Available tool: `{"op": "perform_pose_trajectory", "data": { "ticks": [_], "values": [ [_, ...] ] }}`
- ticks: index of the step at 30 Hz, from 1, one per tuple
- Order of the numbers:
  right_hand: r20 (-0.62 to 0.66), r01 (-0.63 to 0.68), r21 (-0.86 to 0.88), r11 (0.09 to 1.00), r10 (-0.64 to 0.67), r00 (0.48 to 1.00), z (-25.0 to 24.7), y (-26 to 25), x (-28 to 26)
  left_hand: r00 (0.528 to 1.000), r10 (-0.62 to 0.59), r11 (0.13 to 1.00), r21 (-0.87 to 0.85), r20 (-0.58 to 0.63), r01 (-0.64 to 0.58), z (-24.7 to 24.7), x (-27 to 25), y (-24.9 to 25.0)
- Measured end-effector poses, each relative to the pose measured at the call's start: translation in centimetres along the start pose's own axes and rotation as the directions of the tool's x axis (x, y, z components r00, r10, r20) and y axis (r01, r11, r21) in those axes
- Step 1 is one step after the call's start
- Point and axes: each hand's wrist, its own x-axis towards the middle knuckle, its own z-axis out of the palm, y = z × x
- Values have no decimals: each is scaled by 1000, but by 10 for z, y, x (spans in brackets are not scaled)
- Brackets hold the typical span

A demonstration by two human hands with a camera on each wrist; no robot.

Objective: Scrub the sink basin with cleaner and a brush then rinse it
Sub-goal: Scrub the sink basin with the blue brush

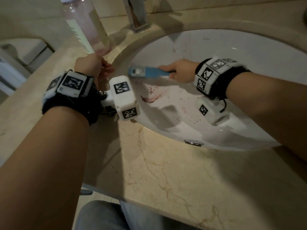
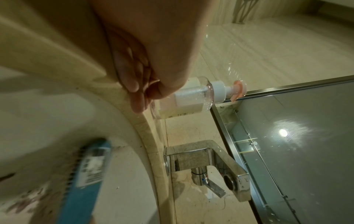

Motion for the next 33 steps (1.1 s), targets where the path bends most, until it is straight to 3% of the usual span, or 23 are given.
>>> {"op": "perform_pose_trajectory", "data": {
  "ticks": [3,5,10,12,17,19,24,26,30,33],
  "values": [
    [161,74,-47,996,-65,985,2,8,-6,1000,2,1000,7,-11,-2,0,0,0],
    [196,91,-72,993,-75,978,-2,11,-7,1000,6,1000,-4,-22,-6,0,1,0],
    [23,-13,-94,995,16,1000,1,5,2,1000,8,1000,-18,-26,-8,0,1,-1],
    [19,-40,-91,995,42,999,2,3,4,999,8,1000,-15,-33,-9,0,1,-1],
    [309,87,-87,992,-56,950,1,-2,-2,1000,0,1000,-17,-25,0,0,1,-1],
    [275,101,-92,991,-73,959,0,-5,-5,1000,-5,1000,-14,-22,4,0,1,-1],
    [-57,9,5,1000,-9,998,1,-10,1,1000,-9,1000,-21,-17,8,1,3,0],
    [-17,39,5,999,-39,999,2,-9,2,1000,-10,1000,-22,-26,9,0,3,0],
    [256,112,-84,990,-88,963,0,-1,-5,999,-10,1000,-16,-32,10,-1,5,-1],
    [190,56,-161,985,-25,982,-1,2,-6,1000,-9,1000,-5,-30,9,0,4,-1]
  ]
}}
